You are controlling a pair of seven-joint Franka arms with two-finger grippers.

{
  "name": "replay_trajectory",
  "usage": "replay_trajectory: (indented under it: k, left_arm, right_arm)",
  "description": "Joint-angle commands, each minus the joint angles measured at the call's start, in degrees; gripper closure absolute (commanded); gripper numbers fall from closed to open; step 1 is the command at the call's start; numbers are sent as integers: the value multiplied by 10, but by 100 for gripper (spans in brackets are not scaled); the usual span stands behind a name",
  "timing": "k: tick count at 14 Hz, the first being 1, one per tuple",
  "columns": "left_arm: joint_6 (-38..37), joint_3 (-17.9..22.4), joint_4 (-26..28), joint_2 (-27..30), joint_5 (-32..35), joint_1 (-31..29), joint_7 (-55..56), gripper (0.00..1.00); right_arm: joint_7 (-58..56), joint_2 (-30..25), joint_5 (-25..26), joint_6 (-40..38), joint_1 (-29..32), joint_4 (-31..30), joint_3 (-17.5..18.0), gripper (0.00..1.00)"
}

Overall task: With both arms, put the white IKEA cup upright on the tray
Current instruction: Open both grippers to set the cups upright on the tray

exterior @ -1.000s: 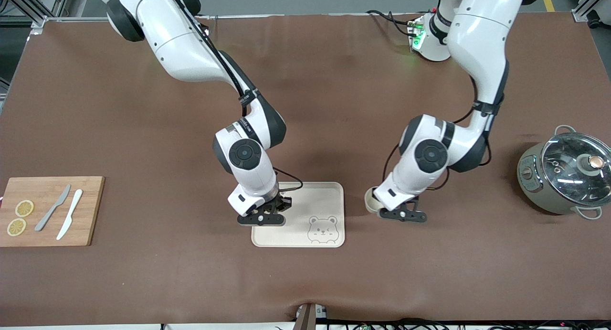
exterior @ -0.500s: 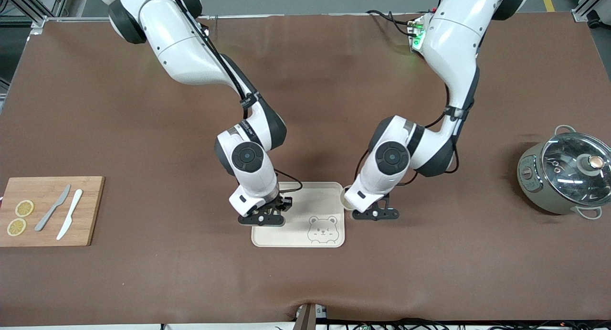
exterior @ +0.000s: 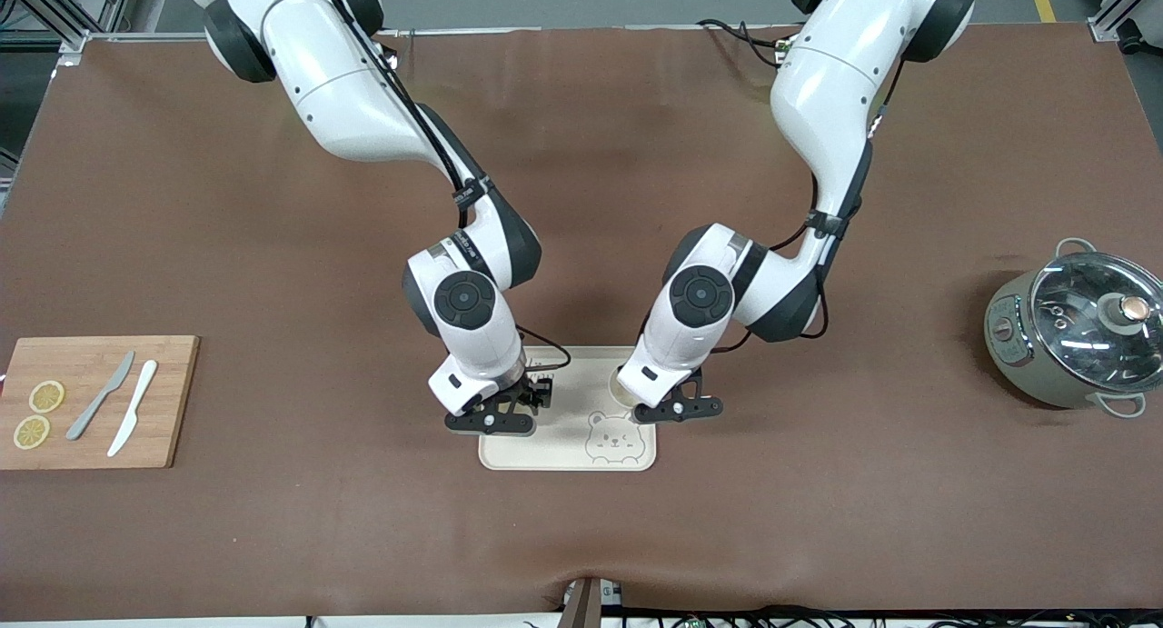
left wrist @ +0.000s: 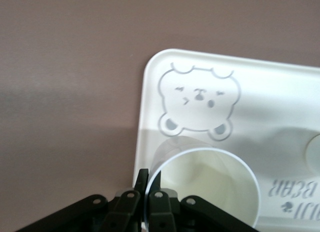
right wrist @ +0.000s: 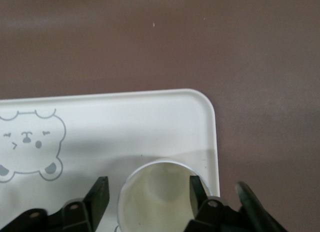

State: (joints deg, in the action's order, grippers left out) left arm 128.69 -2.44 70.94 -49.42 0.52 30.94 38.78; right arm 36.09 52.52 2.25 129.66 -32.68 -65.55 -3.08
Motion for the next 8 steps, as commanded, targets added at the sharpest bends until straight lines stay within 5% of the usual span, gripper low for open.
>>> replay_trajectory:
  k: [1,8]
  left_arm:
    - [23,0,-17,-18,-9,4,14,100]
    - [53,0,-11,-38,-32,4,10,100]
  right_arm:
    - [13,-20,12,-25,11,2,0,0]
    - [-18,-55,-3,-96,92,17,12,0]
